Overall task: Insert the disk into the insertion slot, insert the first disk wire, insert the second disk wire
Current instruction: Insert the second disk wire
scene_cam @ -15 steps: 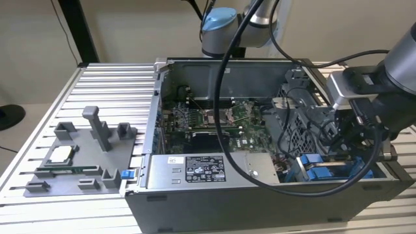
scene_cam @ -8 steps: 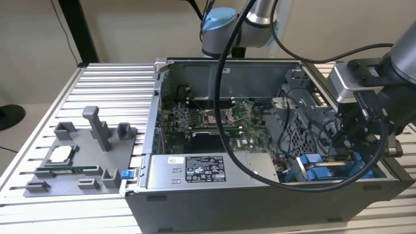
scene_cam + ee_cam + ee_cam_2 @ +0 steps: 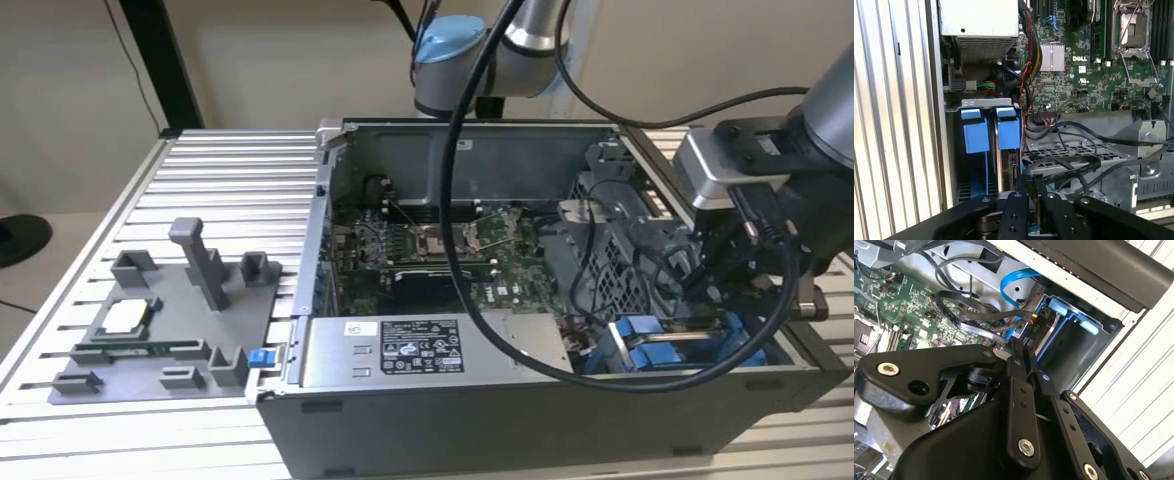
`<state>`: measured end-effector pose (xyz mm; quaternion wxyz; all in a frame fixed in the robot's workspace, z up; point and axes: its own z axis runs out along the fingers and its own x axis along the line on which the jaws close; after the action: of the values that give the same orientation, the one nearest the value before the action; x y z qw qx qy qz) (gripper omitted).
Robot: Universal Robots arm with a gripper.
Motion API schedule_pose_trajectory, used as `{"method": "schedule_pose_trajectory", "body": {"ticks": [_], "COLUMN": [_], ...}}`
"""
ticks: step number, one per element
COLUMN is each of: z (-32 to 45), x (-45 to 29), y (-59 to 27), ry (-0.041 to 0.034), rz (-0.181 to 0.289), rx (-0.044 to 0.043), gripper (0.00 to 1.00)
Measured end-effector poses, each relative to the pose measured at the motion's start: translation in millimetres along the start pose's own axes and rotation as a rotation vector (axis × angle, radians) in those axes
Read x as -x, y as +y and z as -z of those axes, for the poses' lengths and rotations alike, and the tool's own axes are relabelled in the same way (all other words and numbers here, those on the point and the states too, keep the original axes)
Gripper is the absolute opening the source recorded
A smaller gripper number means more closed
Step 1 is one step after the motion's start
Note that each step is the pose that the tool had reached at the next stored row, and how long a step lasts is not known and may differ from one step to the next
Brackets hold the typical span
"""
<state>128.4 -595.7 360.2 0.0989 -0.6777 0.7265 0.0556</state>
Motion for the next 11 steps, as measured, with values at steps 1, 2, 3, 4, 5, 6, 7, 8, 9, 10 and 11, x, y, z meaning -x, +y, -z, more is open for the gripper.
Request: {"method": "schedule_pose_trajectory", "body": {"ticks": [1, 2, 3, 4, 5, 6, 7, 8, 9, 10, 11], "z": [-0.1, -0.3, -0.5, -0.7, -0.9, -1.2, -1.5, -1.7, -2.0, -2.3, -2.6], "x": [0.4, 0.8, 1.4, 2.1, 2.7, 3.0, 2.9, 2.9, 2.8, 2.8, 2.7], "y": [-0.4, -1.0, -1.8, -2.4, -2.9, -3.2, -3.2, -3.2, -3.3, -3.3, -3.3], "ry": [0.0011, 0.0023, 0.0038, 0.0050, 0.0064, 0.0083, 0.0108, 0.0136, 0.0158, 0.0176, 0.0194], "rz": [0.000, -0.001, -0.002, -0.004, -0.005, -0.008, -0.013, -0.019, -0.027, -0.034, -0.041], "rx": [0.0000, 0.0000, 0.0000, -0.0003, -0.0006, -0.0012, -0.0019, -0.0027, -0.0037, -0.0050, -0.0065], "gripper": [0.00, 0.00, 0.00, 0.00, 0.00, 0.00, 0.00, 0.00, 0.00, 0.00, 0.00]}}
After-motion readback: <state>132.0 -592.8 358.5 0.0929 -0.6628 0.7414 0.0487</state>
